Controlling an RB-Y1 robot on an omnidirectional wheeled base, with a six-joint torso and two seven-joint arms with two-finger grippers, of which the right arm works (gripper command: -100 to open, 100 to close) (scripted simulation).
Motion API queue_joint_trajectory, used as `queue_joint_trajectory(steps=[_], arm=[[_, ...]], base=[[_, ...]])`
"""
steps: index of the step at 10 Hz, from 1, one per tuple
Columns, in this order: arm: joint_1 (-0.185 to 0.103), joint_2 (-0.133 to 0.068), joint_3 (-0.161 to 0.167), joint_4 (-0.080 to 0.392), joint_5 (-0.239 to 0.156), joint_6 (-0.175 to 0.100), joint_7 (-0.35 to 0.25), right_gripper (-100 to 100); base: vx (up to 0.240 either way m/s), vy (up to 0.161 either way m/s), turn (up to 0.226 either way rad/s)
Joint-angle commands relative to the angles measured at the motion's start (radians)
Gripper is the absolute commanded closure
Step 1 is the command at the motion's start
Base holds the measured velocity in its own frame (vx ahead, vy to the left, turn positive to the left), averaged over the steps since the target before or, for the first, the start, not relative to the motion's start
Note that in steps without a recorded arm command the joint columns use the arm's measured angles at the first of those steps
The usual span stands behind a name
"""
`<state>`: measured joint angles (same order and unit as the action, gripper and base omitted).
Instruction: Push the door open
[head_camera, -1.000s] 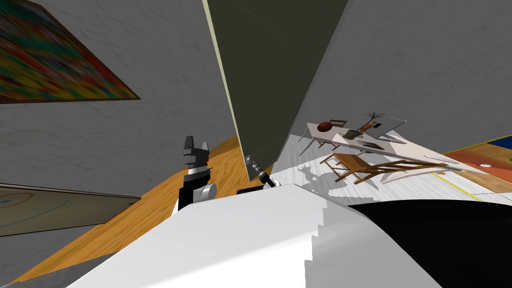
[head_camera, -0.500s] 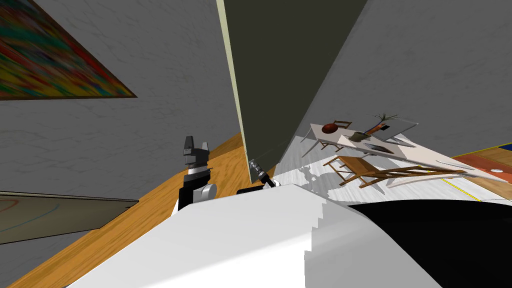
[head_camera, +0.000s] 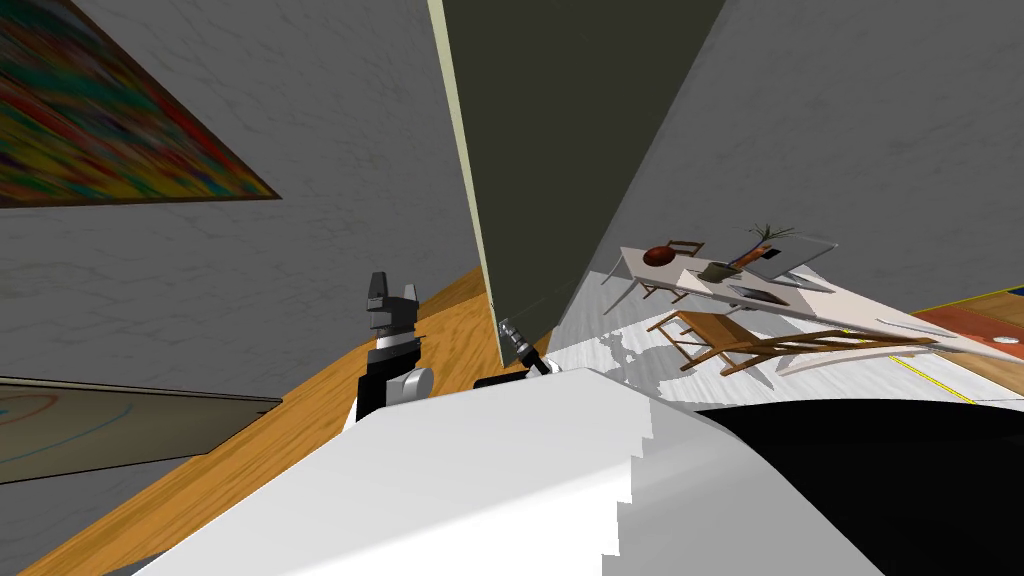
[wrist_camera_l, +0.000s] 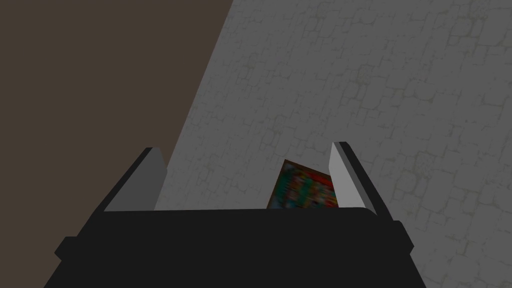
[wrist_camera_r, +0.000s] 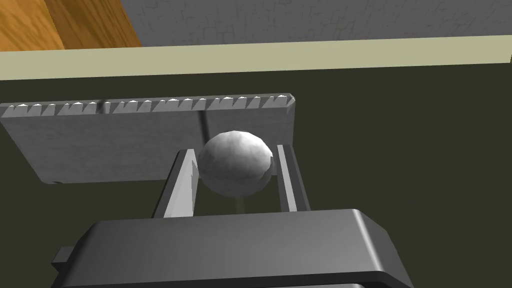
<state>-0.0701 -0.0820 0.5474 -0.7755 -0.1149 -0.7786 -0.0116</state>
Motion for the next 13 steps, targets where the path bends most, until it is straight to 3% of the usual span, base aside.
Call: queue_joint_trajectory(steps=[1, 9, 11, 12, 13], arm=[[-0.003, -0.003, -0.021, 0.005, -0.004, 0.000, 0.005, 100], [-0.018, -0.008, -0.113, 0.028, -0.024, 0.000, 0.027, 100], [-0.019, -0.008, -0.123, 0.031, -0.026, 0.000, 0.029, 100], [-0.024, -0.007, -0.152, 0.038, -0.033, 0.000, 0.036, 100], [-0.011, -0.010, -0.133, 0.015, -0.031, 0.009, 0.029, -100]], base=[[0.098, 0.090, -0.036], [0.148, 0.110, -0.037], [0.111, 0.084, -0.057], [0.133, 0.110, -0.064], [-0.065, 0.076, -0.073]])
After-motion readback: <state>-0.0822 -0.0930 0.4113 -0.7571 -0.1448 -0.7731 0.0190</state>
